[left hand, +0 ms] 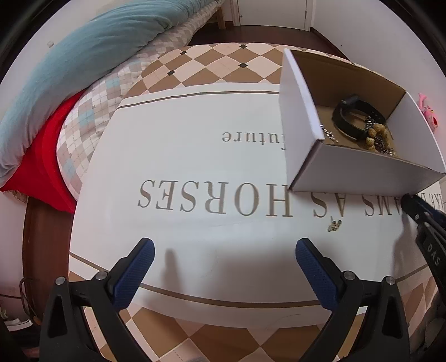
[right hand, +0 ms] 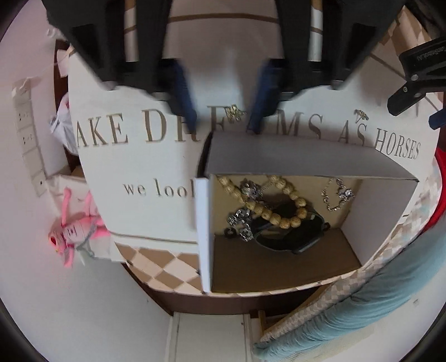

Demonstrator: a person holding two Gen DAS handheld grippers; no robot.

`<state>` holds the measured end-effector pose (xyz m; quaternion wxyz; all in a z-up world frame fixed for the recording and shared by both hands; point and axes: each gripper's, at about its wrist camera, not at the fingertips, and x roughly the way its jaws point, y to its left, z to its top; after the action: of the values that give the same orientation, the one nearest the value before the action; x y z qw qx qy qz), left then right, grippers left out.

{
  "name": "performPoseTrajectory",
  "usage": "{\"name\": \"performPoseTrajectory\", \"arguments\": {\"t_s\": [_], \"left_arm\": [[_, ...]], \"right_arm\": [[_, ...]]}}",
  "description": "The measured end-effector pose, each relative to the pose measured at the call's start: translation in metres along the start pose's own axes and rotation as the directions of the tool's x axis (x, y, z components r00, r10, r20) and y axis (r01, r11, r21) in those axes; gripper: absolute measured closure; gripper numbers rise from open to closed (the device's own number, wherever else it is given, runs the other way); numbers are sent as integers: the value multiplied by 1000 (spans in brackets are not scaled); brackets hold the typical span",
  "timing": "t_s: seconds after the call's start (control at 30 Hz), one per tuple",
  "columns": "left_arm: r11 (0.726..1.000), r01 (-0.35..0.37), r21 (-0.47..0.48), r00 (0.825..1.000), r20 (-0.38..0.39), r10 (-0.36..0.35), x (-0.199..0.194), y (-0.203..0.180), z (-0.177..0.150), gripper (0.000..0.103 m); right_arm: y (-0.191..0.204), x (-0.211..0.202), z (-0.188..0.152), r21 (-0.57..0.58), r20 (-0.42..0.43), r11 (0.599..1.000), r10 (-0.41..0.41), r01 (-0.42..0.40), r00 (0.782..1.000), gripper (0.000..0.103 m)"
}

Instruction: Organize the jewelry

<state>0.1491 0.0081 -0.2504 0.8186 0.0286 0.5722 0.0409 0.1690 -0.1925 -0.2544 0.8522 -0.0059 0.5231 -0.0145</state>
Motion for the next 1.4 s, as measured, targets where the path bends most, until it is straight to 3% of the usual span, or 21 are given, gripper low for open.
{"name": "performPoseTrajectory", "arguments": {"t_s": [0.1,0.17,0.4,0.47,0.53,0.57,0.63,0.7,0.87,1.03,1.4], "left_arm": [[999,33,-4,999,7,-33,-5,-5,1,0],[997,71,-4,997,8,-71,-8,-12,2,0],[985,164,51,986,14,-165,-8,-47,3,4],[983,170,66,985,12,-171,-5,-56,3,18],[984,161,83,987,-1,-161,1,-64,4,40],[984,147,96,989,15,-149,0,-67,5,44],[982,150,113,987,35,-155,-2,-70,8,76],[981,153,119,987,31,-158,-3,-72,11,95],[976,195,94,980,19,-197,-10,-60,10,97],[959,281,38,958,51,-283,-53,-29,12,97],[926,377,4,909,193,-370,-125,15,78,97]], "right_arm": [[2,-1,1,-19,-14,1000,-4,4,1000,90],[-3,-5,-1,-5,-12,1000,5,-5,1000,97],[-37,-31,-7,111,17,992,66,-67,998,97],[-47,-36,-9,148,19,985,85,-87,996,97],[-56,-40,-10,188,22,976,106,-109,994,97],[-60,-42,-11,203,22,972,114,-116,993,97],[-66,-44,-12,222,21,967,126,-127,992,97],[-67,-47,-13,231,24,964,132,-134,991,97],[-64,-59,-9,239,46,956,165,-171,985,97],[-54,-92,8,212,114,948,217,-237,970,97],[-44,-128,57,177,209,923,304,-342,929,97]]}}
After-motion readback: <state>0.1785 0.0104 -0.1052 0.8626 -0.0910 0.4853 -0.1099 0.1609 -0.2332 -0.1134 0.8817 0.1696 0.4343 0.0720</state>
